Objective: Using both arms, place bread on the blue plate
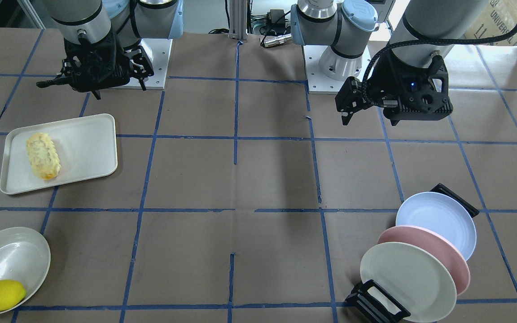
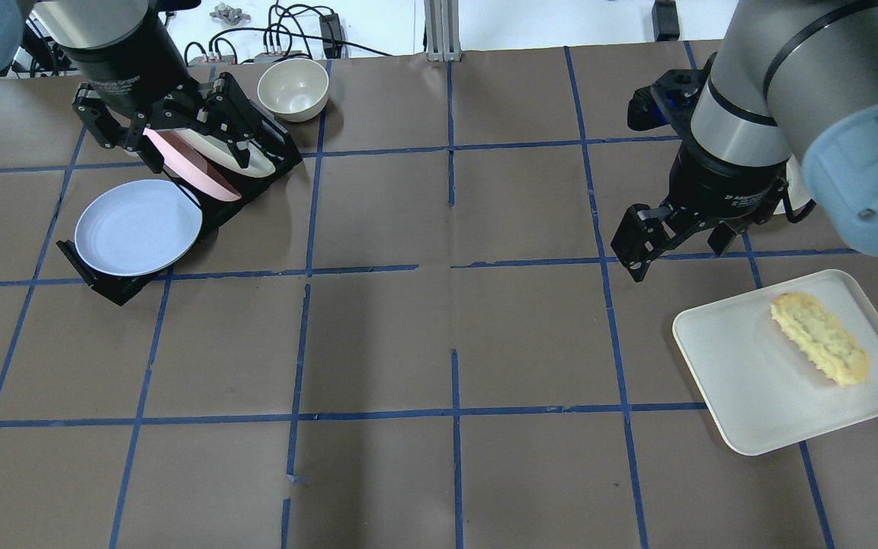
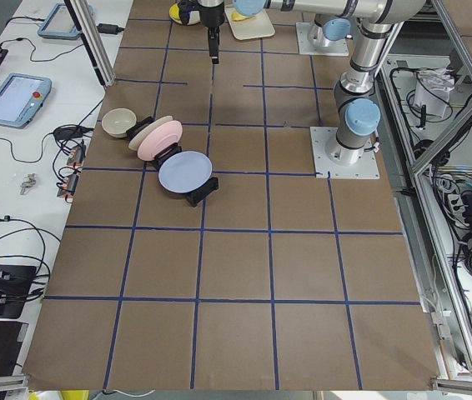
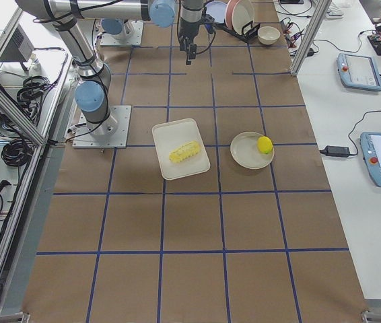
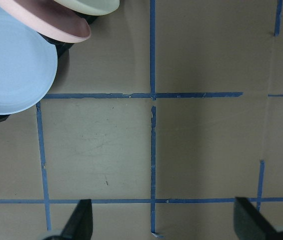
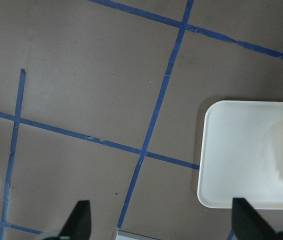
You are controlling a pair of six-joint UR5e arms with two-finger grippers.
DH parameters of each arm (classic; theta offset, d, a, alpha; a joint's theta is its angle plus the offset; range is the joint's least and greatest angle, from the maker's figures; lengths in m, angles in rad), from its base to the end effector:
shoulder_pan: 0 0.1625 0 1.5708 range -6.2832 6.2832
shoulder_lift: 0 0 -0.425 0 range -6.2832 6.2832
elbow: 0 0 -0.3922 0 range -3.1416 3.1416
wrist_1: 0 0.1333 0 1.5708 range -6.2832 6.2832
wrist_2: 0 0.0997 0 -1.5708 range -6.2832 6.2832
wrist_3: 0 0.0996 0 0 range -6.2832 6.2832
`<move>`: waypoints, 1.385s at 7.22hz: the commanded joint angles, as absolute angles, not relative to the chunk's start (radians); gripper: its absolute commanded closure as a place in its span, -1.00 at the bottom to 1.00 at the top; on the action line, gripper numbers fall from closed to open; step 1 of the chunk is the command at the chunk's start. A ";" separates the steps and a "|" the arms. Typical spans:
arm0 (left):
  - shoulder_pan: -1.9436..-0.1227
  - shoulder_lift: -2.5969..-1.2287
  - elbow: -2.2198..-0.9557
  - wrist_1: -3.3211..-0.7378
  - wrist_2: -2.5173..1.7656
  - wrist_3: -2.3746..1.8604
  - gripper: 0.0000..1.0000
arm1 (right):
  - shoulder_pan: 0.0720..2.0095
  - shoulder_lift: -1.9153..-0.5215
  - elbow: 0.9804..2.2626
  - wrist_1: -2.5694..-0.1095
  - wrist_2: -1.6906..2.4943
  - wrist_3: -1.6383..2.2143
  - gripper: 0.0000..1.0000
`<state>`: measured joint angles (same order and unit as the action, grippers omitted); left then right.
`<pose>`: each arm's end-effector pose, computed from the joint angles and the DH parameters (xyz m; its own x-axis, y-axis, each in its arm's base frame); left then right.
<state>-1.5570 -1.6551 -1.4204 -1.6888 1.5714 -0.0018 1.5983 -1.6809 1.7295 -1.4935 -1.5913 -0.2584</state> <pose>-0.1260 -0.5233 0.5073 -0.9999 -0.0156 -0.0007 -0.0156 0.9985 0.0519 0.1431 -0.4277 0.4546 -0.9592 -0.2825 -0.0124 -0.2817 0.9511 0.1266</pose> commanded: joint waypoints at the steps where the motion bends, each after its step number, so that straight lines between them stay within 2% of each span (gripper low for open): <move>1: -1.551 -1.655 -1.416 -1.689 1.575 0.005 -1.00 | 1.603 -1.680 1.730 -1.499 -1.589 -0.255 -0.99; 4: -1.443 -1.670 -1.417 -1.681 1.575 0.145 -1.00 | 1.583 -1.672 1.761 -1.508 -1.588 -0.273 -0.99; 7: -1.147 -1.756 -1.414 -1.671 1.563 0.537 -1.00 | 1.433 -1.716 1.920 -1.653 -1.588 -0.537 -0.98; 10: -0.961 -1.955 -1.414 -1.548 1.496 0.753 -1.00 | 1.111 -1.712 2.190 -1.971 -1.574 -0.921 -0.99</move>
<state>-1.0234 -1.8691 -1.4137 -1.6017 1.5113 0.6742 1.2262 -1.7148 2.0748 -1.8200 -1.5780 -0.7678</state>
